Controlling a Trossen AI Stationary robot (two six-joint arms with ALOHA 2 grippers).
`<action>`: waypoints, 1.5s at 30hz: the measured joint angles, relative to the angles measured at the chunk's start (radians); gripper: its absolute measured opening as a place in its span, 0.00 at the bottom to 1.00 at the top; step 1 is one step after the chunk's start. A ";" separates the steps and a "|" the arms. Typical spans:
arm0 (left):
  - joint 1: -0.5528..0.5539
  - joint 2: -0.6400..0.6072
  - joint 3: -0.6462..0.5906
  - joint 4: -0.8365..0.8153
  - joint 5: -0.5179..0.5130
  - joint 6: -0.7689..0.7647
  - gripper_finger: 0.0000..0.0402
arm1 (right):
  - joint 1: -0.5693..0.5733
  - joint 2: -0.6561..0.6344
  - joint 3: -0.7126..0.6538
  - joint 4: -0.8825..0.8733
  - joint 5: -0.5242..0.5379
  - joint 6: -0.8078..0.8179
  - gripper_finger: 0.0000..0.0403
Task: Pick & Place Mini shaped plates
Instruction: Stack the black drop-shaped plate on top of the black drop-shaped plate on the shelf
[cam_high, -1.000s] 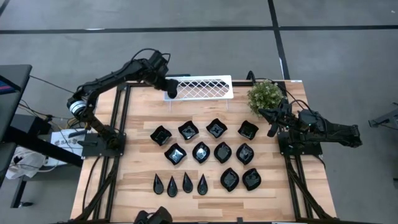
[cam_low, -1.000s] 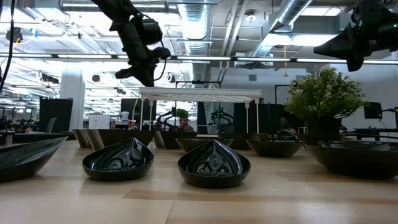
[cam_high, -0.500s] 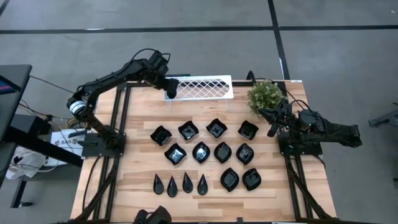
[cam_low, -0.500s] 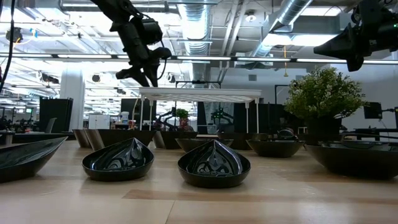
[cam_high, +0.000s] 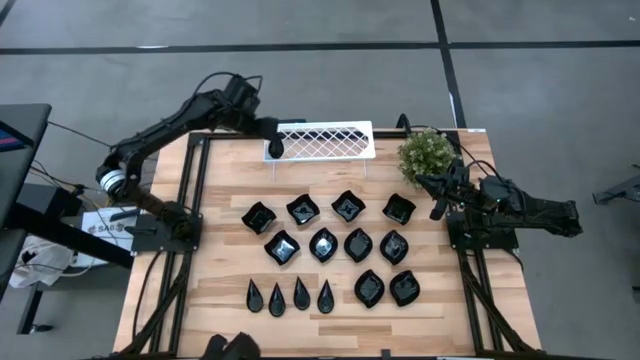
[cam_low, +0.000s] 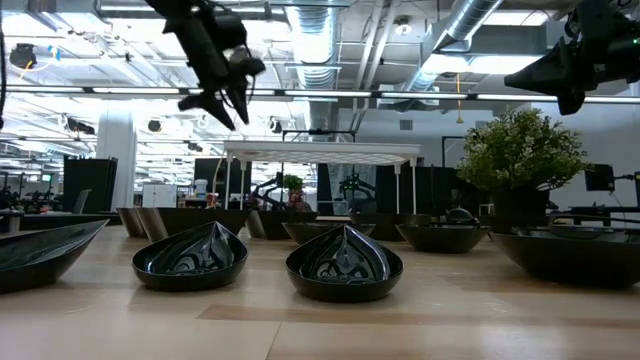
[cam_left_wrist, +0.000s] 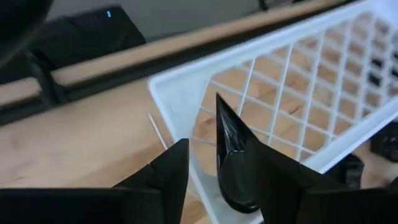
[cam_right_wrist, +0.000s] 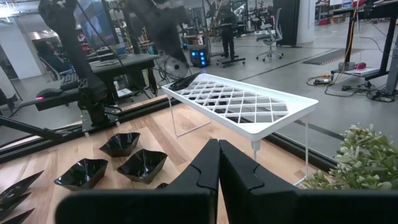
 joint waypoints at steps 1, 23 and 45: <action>-0.001 -0.021 0.000 -0.002 -0.001 -0.003 0.40 | 0.000 0.000 0.000 0.000 0.000 0.000 0.00; -0.565 -0.516 -0.249 -0.169 -0.004 -0.511 0.38 | 0.000 0.000 0.000 -0.001 0.000 0.000 0.00; -1.282 -0.530 -0.518 -0.143 -0.027 -1.291 0.38 | 0.000 0.000 0.000 -0.001 0.000 -0.001 0.00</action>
